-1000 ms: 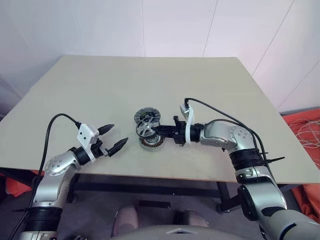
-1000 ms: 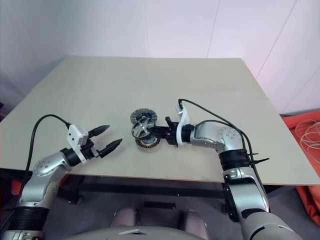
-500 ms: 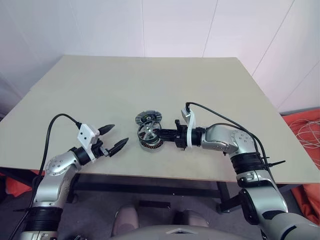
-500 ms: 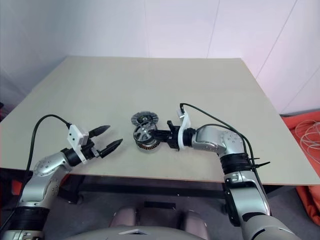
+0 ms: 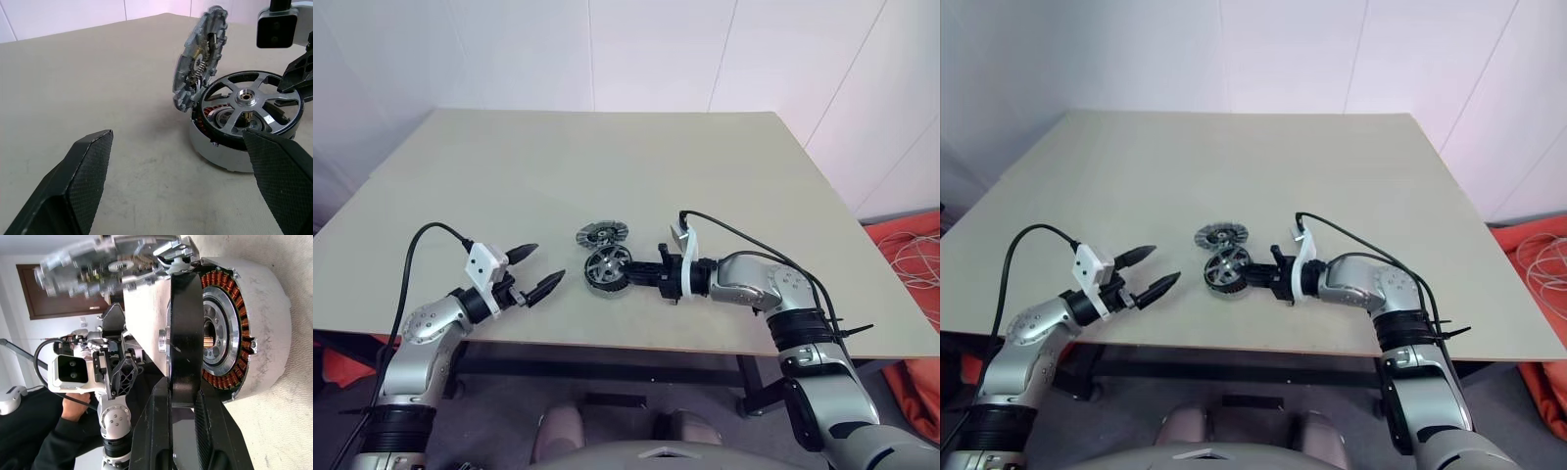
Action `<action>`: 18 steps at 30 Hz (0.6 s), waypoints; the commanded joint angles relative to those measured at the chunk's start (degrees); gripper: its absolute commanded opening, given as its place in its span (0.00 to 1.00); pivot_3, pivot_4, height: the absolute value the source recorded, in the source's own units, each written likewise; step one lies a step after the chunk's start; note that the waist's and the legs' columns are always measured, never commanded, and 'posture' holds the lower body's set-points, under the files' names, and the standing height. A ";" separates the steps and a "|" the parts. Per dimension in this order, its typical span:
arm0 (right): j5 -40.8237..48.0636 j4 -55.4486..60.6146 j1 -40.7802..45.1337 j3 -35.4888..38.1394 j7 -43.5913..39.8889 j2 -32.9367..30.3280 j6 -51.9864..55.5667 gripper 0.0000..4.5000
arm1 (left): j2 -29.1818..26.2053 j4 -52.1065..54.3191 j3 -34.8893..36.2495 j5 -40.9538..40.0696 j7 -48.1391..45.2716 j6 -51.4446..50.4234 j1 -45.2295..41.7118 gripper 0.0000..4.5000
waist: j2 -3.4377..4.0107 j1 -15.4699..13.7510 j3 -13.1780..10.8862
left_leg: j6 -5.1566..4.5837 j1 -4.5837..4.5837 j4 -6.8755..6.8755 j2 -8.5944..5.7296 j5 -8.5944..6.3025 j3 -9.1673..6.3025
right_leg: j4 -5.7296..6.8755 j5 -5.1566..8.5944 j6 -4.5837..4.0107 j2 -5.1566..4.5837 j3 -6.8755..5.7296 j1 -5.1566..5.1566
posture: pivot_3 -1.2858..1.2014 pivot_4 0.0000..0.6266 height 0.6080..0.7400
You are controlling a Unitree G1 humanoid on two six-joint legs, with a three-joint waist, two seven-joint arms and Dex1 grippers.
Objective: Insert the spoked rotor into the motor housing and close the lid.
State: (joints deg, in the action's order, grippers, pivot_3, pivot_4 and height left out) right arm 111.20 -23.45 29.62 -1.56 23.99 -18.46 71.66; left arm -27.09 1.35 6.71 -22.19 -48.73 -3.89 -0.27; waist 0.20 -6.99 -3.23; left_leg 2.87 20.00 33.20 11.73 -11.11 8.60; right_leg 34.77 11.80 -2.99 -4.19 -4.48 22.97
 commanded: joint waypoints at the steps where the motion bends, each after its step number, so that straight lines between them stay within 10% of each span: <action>1: 1.66 2.60 0.45 0.89 0.36 0.14 -0.04 0.07 | -0.42 1.75 0.18 -0.15 -0.08 0.55 -0.67 1.00 | 0.00 0.00 0.00 | 0.00 0.00 0.00 0.00 0.00 0.00 | 0.00 0.00 0.00 0.00 0.00 0.00 | 0.52 0.00 1.00; 8: 0.39 2.70 0.71 0.97 0.18 0.59 -0.47 0.07 | -0.38 1.78 0.12 -0.10 -0.05 0.50 -0.74 1.00 | 0.00 0.01 0.00 | 0.00 0.01 0.00 0.00 0.00 0.00 | 0.00 0.00 0.00 0.00 0.00 0.00 | 0.52 0.00 1.00; 18: 1.24 7.60 0.55 1.11 1.52 -0.68 -1.06 0.80 | -0.19 1.90 -0.14 -0.10 0.02 0.37 -0.66 1.00 | 0.00 -0.01 0.00 | 0.00 0.00 0.00 0.00 0.00 0.00 | 0.00 0.00 0.00 0.00 0.00 0.00 | 0.52 0.00 1.00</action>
State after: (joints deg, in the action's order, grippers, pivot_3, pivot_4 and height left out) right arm 110.30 -19.04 29.48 -1.56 24.87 -18.28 70.86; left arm -27.09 1.38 6.48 -22.18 -48.73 -4.06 -0.27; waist 0.20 -7.00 -3.23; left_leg 2.87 20.00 33.20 11.72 -11.11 8.60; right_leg 34.76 11.80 -2.99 -4.19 -4.48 22.97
